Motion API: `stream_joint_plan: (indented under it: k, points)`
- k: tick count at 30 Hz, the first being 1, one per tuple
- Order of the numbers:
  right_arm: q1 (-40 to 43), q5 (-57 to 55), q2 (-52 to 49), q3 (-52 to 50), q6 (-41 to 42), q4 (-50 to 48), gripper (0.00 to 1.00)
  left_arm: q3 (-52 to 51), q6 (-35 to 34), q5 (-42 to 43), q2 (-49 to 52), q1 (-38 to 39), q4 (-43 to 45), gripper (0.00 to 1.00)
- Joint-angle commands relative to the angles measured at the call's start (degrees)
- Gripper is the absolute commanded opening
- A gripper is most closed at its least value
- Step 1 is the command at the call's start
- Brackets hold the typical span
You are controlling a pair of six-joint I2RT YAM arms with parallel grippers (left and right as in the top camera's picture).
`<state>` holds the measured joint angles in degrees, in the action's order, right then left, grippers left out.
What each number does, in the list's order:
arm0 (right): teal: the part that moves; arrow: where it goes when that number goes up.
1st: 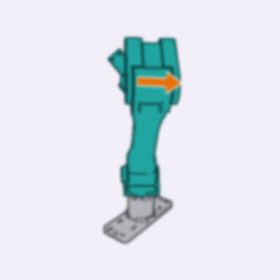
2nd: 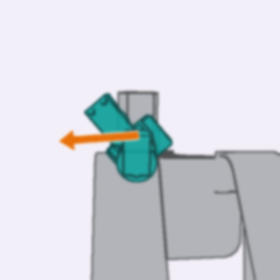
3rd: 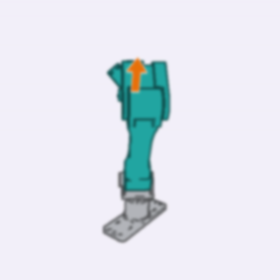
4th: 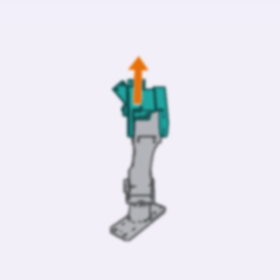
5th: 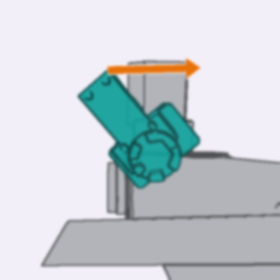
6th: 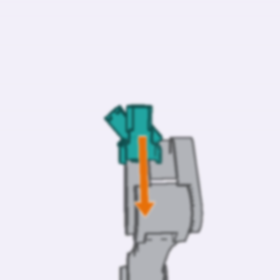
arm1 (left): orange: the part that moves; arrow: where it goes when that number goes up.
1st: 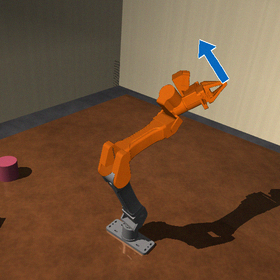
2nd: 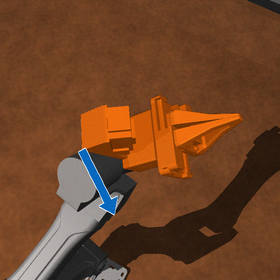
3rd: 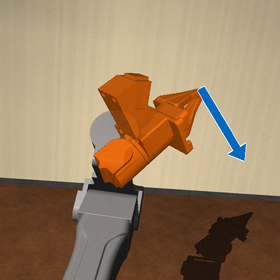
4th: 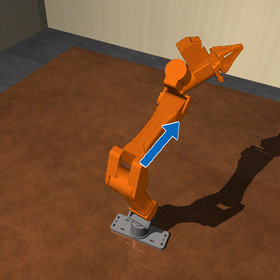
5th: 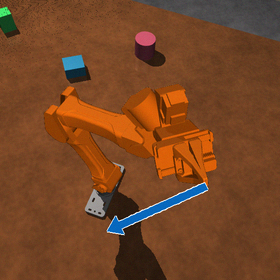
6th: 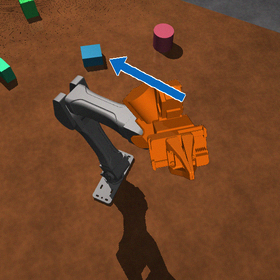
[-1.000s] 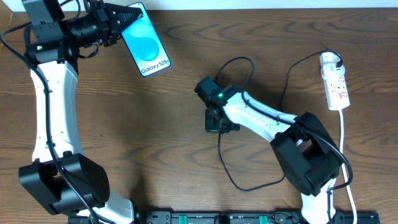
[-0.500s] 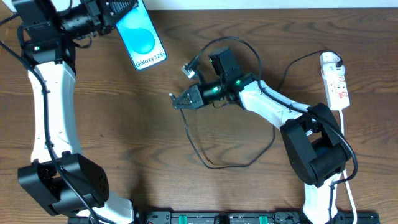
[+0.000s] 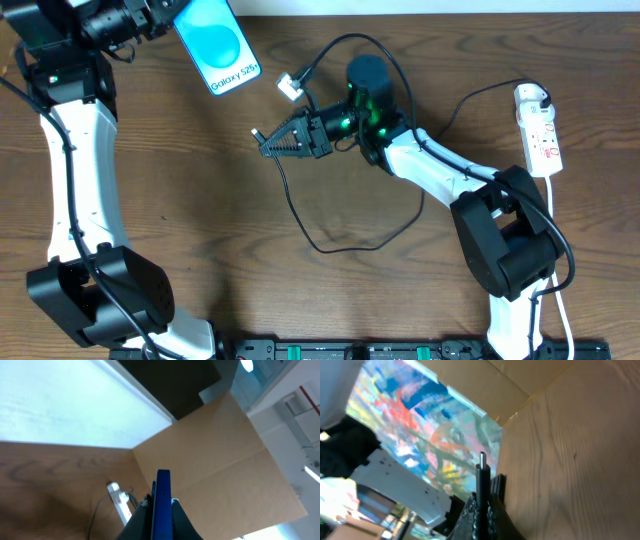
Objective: Plug charger to phone and switch on socket
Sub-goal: 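Grasp the cable plug and lift it toward the phone with the right gripper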
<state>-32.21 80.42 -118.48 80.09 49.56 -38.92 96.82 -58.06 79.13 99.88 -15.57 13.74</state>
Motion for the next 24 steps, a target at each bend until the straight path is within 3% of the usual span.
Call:
stream_joint_plan:
  k: [1,11,24]
  points:
    - [0.9,0.7,0.0,0.6,13.5,-7.5,0.01,0.9,-5.5,-2.6,-0.7,-0.8,3.1,0.07]
    - [2.6,-2.3,0.0,0.6,30.8,-30.9,0.01,0.9,-7.4,-3.6,-0.7,-0.6,6.1,0.07]
    - [2.6,-3.2,0.0,0.6,32.8,-40.4,0.01,0.9,-6.7,-2.4,-0.7,2.1,5.4,0.07]
